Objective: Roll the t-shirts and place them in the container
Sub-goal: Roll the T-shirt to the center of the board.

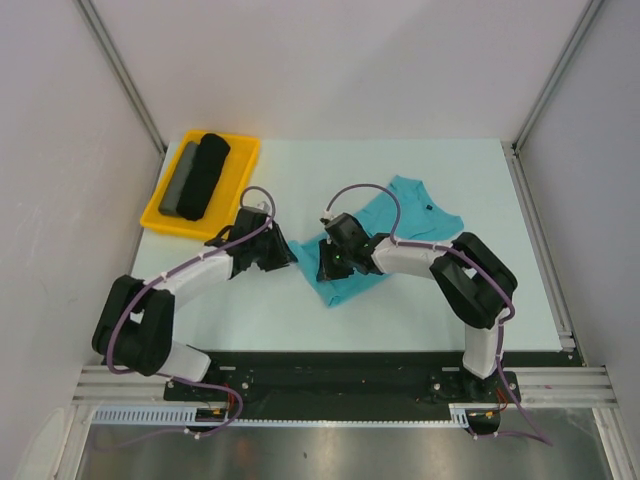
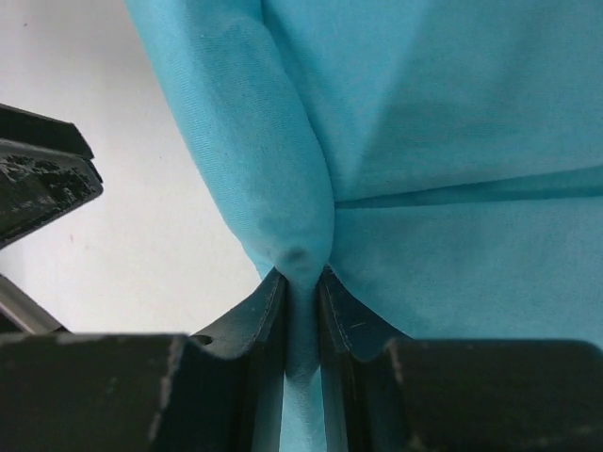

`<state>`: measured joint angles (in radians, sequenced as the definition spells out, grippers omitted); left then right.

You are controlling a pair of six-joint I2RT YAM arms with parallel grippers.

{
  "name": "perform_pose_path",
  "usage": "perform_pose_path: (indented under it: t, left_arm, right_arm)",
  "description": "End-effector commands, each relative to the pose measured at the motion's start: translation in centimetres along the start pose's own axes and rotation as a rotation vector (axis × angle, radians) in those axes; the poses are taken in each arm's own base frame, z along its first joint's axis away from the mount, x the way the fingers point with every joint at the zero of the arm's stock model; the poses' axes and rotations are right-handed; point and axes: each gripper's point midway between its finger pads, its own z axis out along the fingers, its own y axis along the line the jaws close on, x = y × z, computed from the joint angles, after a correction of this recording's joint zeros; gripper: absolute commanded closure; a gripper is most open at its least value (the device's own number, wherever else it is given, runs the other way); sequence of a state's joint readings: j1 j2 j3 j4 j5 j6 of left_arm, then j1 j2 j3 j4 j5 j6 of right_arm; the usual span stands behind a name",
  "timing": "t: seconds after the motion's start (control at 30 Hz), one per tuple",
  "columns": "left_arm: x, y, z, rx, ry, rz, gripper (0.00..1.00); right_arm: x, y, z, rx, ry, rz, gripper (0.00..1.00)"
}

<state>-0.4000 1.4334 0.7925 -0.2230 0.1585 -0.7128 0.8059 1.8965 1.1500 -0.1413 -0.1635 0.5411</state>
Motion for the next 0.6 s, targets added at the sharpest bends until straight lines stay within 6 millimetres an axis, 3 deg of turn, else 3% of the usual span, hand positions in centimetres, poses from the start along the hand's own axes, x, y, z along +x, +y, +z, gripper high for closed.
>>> perform_pose_path:
  t: [0.0,0.23,0.57]
  left_arm:
    - [-1.6,-2.7,0.4,0.114,-0.055,-0.017,0.64]
    - [-1.6,-2.9,1.8,0.101,-0.043,-0.012,0.63]
    - [-1.5,-2.3,2.9,0.023,-0.031,0.003,0.62]
  right_arm:
    - [1.7,0.7,-0.2,-0.056,0.063,0.054,0.78]
    - [1.6,0.9,-0.9,-0.05,0.052,0.041,0.59]
    - [2.1,1.3,-2.4,-0.002,0.036,-0.01,0.43]
